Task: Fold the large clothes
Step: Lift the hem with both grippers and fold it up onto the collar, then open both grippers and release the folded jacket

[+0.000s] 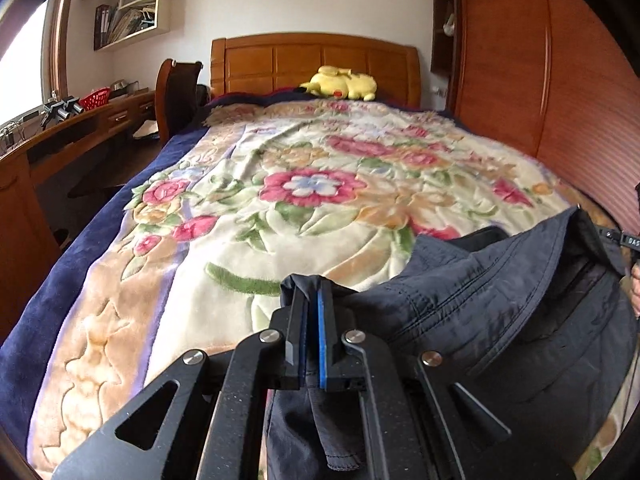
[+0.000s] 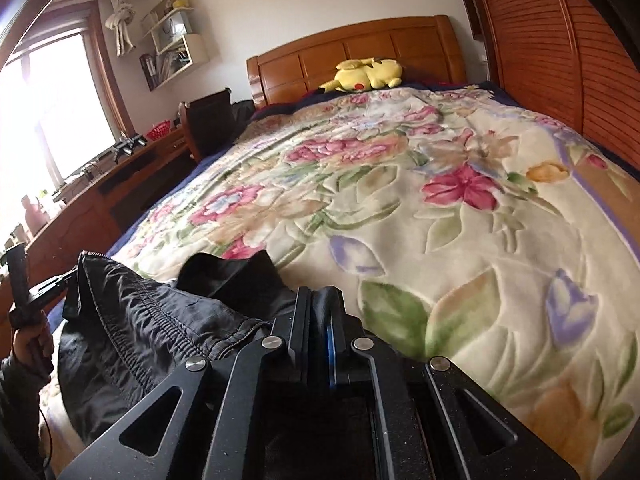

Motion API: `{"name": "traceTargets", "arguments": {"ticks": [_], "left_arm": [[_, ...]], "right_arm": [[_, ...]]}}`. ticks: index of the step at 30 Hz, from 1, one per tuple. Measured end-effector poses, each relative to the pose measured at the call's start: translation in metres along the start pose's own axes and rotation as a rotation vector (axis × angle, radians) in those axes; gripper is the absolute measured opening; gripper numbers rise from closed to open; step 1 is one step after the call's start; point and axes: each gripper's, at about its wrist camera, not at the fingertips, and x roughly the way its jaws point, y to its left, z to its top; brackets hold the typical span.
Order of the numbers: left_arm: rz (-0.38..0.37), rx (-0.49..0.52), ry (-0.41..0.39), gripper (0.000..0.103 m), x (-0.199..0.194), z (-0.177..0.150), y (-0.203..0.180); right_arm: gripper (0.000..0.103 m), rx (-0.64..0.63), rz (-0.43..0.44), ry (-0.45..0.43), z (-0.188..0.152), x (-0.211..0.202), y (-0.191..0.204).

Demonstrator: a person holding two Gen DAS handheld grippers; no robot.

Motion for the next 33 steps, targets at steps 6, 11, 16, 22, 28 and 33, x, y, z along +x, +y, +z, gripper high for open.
{"name": "traceTargets", "arguments": {"ticks": [6, 11, 16, 22, 28, 33], "left_arm": [[0.000, 0.018, 0.002, 0.008, -0.001, -0.007, -0.003], [-0.001, 0.023, -0.007, 0.032, -0.021, -0.009, -0.002], [-0.056, 0.014, 0.000, 0.049, -0.050, -0.019, -0.001], [-0.080, 0.036, 0.023, 0.073, -0.080, -0.053, -0.005], [-0.091, 0.051, 0.057, 0.074, -0.102, -0.085, -0.005], [-0.092, 0.059, 0.092, 0.074, -0.109, -0.106, -0.005]], "right_arm": [[0.006, -0.072, -0.073, 0.081, -0.004, 0.011, 0.011], [0.018, -0.085, -0.084, 0.077, -0.003, 0.003, 0.016], [0.064, -0.089, -0.114, 0.042, -0.010, -0.020, 0.016], [0.065, -0.084, -0.157, 0.031, -0.041, -0.063, 0.015], [0.065, -0.082, -0.140, 0.037, -0.077, -0.106, 0.024], [0.073, -0.066, -0.116, 0.057, -0.097, -0.130, 0.030]]}}
